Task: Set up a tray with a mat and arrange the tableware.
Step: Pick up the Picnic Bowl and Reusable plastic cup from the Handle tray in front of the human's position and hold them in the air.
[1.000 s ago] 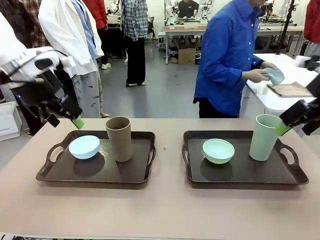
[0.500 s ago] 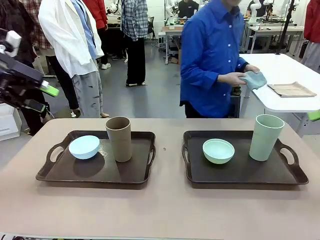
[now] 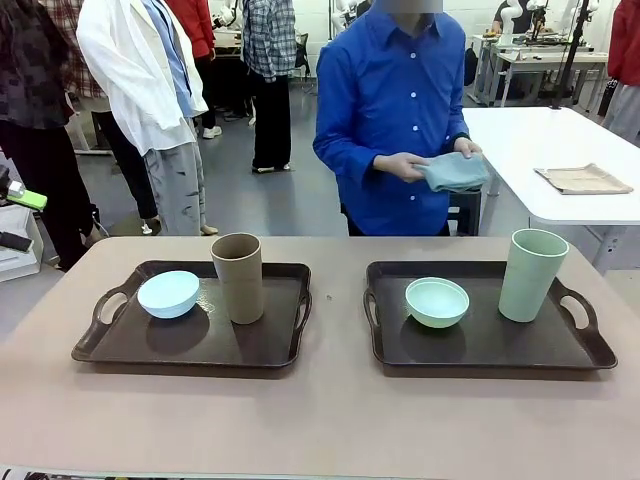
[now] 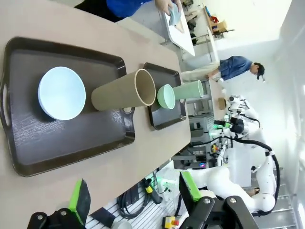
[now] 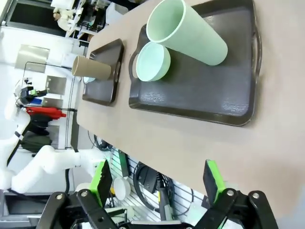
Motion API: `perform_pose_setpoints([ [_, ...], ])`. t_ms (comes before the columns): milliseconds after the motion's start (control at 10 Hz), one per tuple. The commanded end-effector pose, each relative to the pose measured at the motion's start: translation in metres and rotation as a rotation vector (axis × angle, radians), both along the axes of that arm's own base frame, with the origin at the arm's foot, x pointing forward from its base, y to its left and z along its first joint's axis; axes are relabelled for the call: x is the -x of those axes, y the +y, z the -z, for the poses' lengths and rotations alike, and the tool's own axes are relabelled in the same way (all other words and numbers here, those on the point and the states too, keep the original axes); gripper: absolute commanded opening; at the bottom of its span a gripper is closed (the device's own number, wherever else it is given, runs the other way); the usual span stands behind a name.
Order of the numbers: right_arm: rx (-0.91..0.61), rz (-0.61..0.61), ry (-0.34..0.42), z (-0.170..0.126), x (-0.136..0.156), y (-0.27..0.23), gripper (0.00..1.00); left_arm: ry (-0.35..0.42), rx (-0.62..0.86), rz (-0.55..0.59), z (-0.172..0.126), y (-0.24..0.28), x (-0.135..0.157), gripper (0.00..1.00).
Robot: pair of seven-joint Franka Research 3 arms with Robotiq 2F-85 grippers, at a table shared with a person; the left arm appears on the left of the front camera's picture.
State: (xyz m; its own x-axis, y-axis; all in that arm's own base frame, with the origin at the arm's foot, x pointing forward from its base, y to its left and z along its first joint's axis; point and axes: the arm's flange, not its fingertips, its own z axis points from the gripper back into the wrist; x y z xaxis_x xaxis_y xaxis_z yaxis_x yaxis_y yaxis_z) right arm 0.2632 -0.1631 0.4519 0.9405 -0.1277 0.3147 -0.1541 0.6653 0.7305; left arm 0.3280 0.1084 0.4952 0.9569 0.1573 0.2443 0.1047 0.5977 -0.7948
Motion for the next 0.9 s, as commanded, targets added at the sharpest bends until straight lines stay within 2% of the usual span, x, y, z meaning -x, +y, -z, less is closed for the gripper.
perform_pose_setpoints([
  [0, -0.01, -0.002, -0.027, -0.006, -0.013, -0.003, 1.0, 0.002, 0.01, 0.038, 0.002, -0.009, -0.017, 1.0],
  [200, -0.008, 0.035, -0.037, -0.009, -0.015, 0.002, 1.0, 0.032, -0.036, 0.034, 0.003, -0.022, -0.019, 1.0],
  [600, 0.02, 0.092, -0.079, -0.015, -0.016, 0.005, 1.0, 0.097, -0.189, -0.063, 0.004, -0.019, -0.02, 1.0],
  [700, 0.023, 0.081, -0.119, -0.018, -0.017, 0.009, 1.0, 0.094, -0.24, -0.068, 0.003, -0.02, -0.016, 1.0],
  [800, 0.018, 0.074, -0.042, -0.021, -0.015, -0.002, 1.0, 0.067, -0.128, -0.03, 0.008, -0.019, -0.023, 1.0],
])
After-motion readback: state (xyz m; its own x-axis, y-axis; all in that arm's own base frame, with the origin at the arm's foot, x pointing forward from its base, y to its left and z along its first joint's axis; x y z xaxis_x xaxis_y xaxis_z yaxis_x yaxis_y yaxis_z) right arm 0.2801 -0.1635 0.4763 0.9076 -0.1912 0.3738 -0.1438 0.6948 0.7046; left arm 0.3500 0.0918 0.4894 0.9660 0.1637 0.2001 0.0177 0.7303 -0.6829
